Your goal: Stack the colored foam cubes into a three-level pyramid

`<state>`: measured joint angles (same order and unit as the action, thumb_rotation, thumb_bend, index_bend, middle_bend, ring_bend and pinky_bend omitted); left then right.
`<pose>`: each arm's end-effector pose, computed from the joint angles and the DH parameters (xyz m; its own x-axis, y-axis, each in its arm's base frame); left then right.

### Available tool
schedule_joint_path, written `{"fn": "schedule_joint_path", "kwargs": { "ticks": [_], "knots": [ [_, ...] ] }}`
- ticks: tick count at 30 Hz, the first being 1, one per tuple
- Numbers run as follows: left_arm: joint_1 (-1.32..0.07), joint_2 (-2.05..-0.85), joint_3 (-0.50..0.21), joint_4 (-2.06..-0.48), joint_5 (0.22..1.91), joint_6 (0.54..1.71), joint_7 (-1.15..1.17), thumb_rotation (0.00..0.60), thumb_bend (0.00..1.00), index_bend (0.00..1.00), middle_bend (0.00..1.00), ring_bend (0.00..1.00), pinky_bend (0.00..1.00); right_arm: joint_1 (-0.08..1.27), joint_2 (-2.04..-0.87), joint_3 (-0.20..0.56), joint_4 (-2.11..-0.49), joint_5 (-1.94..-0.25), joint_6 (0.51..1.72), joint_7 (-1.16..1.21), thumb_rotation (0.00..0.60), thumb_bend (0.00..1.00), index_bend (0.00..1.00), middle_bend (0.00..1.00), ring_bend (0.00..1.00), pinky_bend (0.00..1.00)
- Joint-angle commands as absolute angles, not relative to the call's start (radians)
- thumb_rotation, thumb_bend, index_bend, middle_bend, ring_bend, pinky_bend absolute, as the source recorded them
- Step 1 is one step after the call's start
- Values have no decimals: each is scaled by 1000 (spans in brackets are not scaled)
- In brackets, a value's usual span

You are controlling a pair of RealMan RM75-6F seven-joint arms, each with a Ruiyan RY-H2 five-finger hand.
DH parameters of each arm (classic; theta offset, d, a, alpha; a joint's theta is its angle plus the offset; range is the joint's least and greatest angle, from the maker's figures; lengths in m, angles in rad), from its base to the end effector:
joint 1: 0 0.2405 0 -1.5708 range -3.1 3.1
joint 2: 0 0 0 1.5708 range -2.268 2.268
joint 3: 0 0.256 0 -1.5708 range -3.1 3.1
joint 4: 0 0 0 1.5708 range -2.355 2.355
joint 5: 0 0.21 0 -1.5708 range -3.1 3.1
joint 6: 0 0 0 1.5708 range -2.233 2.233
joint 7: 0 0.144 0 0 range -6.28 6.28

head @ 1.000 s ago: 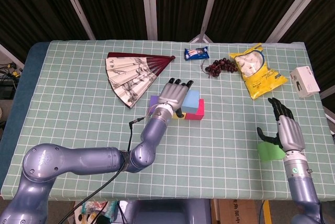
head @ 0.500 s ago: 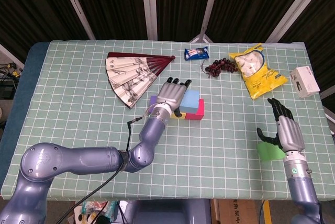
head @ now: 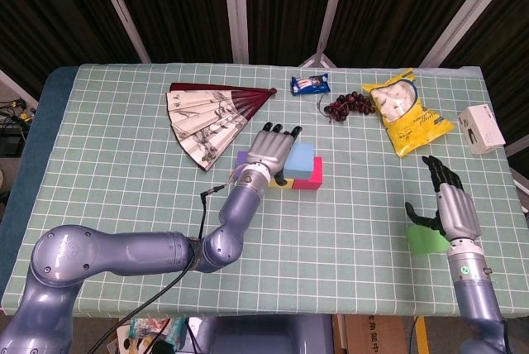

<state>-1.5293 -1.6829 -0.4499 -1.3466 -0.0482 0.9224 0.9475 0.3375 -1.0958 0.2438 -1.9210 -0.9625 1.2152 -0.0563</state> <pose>0.0930 0.4084 -0.0467 0.4642 0.3889 0.7958 0.8790 -0.3125 -0.3600 -0.2454 -0.2693 0.1400 0.0256 -0.1059 0.9940 -0.9855 0.1642 0.0429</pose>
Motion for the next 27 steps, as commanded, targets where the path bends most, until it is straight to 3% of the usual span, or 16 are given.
{"fn": "schedule_joint_path", "kwargs": {
  "ticks": [1,12,27],
  "knots": [
    [-1530,-1680,-448,-1349,-50,924,947,600,96,0,233,78,19,339,-1095,245,-1921,-961,1214,-56,600,379,0,0,0,0],
    [-1531,-1672,-439,-1353,-56,934,941,600,96,0,110,59,19,339,-1095,245,-1924,-960,1215,-59,600,378,0,0,0,0],
    [-1442,-1561,-450,-1504,18,1000,840,600,96,0,86,59,19,338,-1093,243,-1924,-967,1216,-57,600,378,0,0,0,0]
  ]
}}
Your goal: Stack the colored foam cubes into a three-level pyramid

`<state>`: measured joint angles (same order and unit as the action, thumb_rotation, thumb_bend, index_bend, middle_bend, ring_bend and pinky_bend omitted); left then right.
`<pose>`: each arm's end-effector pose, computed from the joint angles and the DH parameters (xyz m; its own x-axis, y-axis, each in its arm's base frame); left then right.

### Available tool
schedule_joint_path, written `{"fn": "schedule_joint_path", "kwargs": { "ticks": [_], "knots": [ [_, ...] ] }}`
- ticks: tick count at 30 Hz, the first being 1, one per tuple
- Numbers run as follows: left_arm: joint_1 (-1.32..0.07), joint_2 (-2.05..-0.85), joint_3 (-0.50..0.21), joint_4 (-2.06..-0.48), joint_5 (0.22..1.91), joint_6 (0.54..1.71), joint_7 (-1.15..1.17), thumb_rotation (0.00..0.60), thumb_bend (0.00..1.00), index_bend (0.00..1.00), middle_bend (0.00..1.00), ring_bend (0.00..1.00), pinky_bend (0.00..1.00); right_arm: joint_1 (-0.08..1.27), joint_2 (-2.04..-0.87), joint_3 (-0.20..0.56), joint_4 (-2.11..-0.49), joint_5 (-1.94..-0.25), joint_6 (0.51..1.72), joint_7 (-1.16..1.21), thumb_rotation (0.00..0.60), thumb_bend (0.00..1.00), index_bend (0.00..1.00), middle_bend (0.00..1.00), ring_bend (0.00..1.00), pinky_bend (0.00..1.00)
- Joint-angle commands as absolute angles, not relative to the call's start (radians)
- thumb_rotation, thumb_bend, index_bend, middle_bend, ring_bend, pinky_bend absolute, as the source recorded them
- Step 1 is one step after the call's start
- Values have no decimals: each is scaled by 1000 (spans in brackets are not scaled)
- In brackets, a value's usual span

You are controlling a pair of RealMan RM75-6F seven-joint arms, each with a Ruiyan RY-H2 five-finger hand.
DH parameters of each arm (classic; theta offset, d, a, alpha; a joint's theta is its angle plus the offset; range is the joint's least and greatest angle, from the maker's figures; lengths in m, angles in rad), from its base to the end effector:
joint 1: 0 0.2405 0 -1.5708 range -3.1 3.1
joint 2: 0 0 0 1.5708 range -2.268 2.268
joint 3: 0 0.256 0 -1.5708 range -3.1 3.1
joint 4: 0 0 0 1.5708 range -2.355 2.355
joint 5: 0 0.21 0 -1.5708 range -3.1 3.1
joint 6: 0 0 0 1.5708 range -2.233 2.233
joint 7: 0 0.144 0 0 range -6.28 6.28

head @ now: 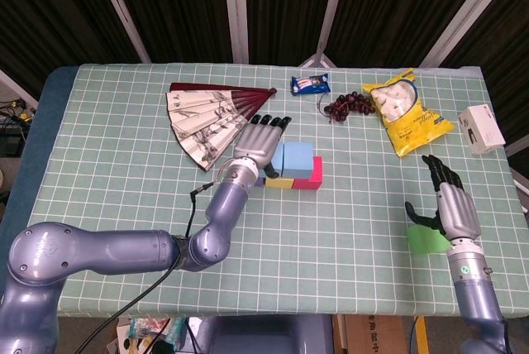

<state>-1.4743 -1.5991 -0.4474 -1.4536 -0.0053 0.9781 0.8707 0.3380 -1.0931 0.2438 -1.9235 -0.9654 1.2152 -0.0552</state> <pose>0.0789 0.4109 -0.0187 0.4066 0.3637 0.8381 0.9071 -0.2698 -0.3230 -0.2445 -0.2694 0.1406 0.0260 -0.1059 0.9940 -0.9861 0.1605 0.0429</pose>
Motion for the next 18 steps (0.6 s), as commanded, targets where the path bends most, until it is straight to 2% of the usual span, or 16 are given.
{"fn": "schedule_joint_path", "kwargs": {
  "ticks": [1,10,18],
  "knots": [
    [-1428,-1543,-450,-1529,27,1009,827,600,97,0,86,59,19,338,-1093,243,-1924,-967,1216,-58,600,378,0,0,0,0],
    [-1294,-1376,-425,-1764,156,1133,742,600,125,0,86,59,19,338,-1094,234,-1927,-972,1220,-77,600,378,0,0,0,0],
    [-1097,-1218,-320,-2036,359,1333,651,600,121,0,80,59,19,340,-1079,222,-1946,-970,1221,-118,600,378,0,0,0,0]
  ]
}}
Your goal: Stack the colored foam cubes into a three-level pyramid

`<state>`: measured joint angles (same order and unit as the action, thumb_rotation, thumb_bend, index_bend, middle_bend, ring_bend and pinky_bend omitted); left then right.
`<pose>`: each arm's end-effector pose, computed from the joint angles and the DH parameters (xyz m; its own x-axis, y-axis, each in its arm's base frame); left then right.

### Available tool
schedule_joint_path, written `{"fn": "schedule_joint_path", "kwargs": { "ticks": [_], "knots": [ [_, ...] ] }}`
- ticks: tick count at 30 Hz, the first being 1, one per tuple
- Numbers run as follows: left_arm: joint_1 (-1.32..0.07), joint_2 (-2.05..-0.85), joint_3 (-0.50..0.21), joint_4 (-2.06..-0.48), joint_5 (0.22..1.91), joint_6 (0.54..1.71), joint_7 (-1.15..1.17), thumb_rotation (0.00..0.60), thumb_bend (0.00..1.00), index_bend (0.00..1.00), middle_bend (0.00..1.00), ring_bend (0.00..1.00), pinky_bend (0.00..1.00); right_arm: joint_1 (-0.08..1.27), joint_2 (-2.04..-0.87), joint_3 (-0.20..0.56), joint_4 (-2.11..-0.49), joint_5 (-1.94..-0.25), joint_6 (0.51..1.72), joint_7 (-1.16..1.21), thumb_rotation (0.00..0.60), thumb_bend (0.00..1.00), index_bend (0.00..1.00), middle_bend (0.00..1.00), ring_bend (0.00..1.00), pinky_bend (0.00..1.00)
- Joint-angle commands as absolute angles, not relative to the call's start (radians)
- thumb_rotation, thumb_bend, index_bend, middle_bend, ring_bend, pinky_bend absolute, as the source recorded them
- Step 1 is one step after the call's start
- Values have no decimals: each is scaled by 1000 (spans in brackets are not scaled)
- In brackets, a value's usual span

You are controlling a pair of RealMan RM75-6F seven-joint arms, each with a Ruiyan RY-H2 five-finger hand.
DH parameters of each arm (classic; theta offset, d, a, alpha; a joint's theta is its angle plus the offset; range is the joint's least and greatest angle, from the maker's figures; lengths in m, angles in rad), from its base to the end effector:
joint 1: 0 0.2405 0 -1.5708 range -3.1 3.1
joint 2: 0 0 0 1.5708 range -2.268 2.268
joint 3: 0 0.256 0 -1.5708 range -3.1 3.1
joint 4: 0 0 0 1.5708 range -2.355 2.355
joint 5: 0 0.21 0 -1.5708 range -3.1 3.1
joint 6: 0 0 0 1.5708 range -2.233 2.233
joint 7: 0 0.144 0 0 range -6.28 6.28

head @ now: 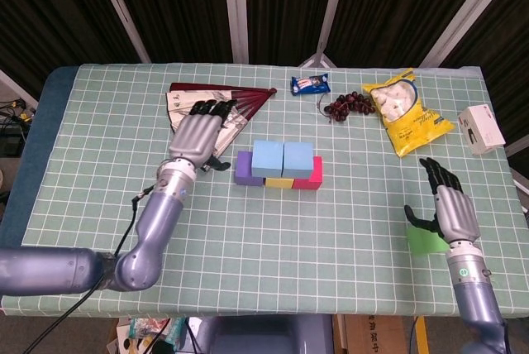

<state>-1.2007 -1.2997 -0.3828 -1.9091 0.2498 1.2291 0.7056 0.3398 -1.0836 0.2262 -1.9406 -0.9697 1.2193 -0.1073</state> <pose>0.0019 0.3778 0.0747 0.3441 0.2174 0.9134 0.9326 -0.1915 -0.3058 -0.2431 -0.2653 0.1397 0.0782 -0.1288 0.9886 -0.9835 0.1521 0.0977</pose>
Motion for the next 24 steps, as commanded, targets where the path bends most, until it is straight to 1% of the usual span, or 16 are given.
{"fn": "schedule_joint_path", "kwargs": {
  "ticks": [1,6,8,9,12,16,20,24],
  "knots": [
    [-1077,-1205,-305,-2060,384,1354,643,600,117,0,78,59,19,339,-1078,220,-1948,-971,1223,-122,600,378,0,0,0,0],
    [-938,-1138,-192,-2188,565,1469,593,600,104,0,74,59,19,338,-1071,207,-1959,-984,1233,-155,600,379,0,0,0,0],
    [-870,-1118,-132,-2231,656,1508,563,600,104,0,72,59,19,331,-1066,197,-1962,-1003,1250,-172,600,379,0,0,0,0],
    [-849,-1113,-112,-2241,688,1519,554,600,104,0,70,59,19,327,-1063,192,-1962,-1013,1257,-179,600,379,0,0,0,0],
    [-762,-1102,-22,-2259,835,1564,528,600,104,0,65,60,19,303,-1047,168,-1963,-1059,1291,-194,600,378,0,0,0,0],
    [-667,-1122,60,-2238,1003,1629,509,600,104,0,63,59,19,272,-1023,136,-1957,-1116,1321,-201,600,378,0,0,0,0],
    [-585,-1158,120,-2199,1117,1671,497,600,104,0,58,59,19,235,-1006,94,-1928,-1175,1346,-201,600,378,0,0,0,0],
    [-521,-1178,148,-2168,1180,1689,483,600,104,0,55,59,19,210,-991,69,-1909,-1216,1354,-183,600,378,0,0,0,0]
  ]
}}
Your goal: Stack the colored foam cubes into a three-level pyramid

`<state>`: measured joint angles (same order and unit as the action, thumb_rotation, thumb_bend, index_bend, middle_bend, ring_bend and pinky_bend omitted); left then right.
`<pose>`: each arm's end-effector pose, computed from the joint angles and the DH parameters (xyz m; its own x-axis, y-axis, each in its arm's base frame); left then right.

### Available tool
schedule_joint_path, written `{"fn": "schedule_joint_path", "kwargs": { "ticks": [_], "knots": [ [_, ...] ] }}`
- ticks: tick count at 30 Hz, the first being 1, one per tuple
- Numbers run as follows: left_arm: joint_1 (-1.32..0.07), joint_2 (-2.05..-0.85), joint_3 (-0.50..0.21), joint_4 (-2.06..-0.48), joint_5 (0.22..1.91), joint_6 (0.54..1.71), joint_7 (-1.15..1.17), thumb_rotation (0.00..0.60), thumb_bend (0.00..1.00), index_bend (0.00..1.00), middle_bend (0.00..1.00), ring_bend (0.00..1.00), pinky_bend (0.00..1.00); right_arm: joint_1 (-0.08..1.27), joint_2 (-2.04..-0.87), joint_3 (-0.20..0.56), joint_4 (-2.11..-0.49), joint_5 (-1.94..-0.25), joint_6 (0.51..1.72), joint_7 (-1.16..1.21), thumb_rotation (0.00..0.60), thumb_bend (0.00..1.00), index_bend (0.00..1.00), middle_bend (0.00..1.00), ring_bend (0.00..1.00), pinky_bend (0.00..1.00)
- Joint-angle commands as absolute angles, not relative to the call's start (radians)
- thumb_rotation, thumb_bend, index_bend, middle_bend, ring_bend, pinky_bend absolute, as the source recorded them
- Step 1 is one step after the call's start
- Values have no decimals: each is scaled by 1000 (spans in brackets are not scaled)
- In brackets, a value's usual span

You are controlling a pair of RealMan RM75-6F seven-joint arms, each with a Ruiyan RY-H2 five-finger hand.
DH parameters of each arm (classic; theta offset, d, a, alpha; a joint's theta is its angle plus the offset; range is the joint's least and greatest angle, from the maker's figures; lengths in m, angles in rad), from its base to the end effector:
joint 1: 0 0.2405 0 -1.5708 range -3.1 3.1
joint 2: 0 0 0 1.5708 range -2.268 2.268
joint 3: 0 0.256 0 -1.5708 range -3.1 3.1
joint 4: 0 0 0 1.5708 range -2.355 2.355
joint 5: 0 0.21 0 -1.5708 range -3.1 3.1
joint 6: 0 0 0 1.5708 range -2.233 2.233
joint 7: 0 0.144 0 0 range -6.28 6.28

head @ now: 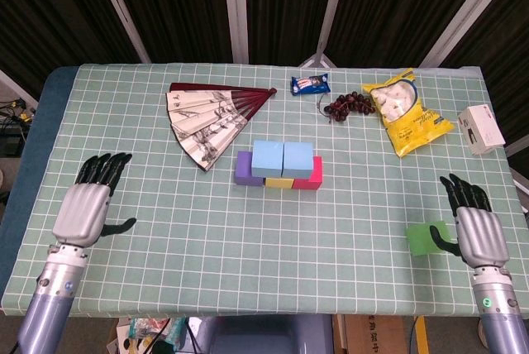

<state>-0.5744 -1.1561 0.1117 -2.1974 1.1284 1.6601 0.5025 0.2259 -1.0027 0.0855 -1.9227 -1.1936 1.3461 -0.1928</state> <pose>-0.1586 0.2301 0.1259 0.3560 0.0604 0.9325 0.9314 -0.1041 -0.3489 -0.2700 -0.2170 0.1630 0.3467 -0.1187 0.9304 -0.9277 0.1031 0.3588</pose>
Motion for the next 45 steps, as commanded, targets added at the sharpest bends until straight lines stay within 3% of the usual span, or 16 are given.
{"fn": "schedule_joint_path", "kwargs": {
  "ticks": [1,18,26,30,41,45],
  "knots": [
    [-510,-1179,151,-2165,1194,1690,482,600,104,0,55,59,19,205,-990,64,-1904,-1223,1356,-183,600,378,0,0,0,0],
    [-412,-1172,119,-2175,1300,1666,504,600,78,0,46,59,19,203,-1017,8,-1832,-1301,1303,-257,600,378,0,0,0,0],
    [-393,-1175,85,-2164,1285,1621,510,600,75,0,46,59,19,232,-1009,-15,-1789,-1293,1201,-276,600,379,0,0,0,0],
    [-384,-1175,72,-2164,1289,1609,512,600,75,0,46,60,19,249,-1001,-26,-1784,-1269,1146,-305,600,290,0,0,0,0],
    [-357,-1178,41,-2160,1304,1585,519,600,75,0,47,60,19,273,-1027,-18,-1745,-1214,1105,-369,600,280,0,1,0,0],
    [-350,-1181,33,-2159,1305,1574,527,600,75,0,48,59,19,282,-1040,-12,-1720,-1198,1082,-351,600,280,0,49,0,0]
  ]
}}
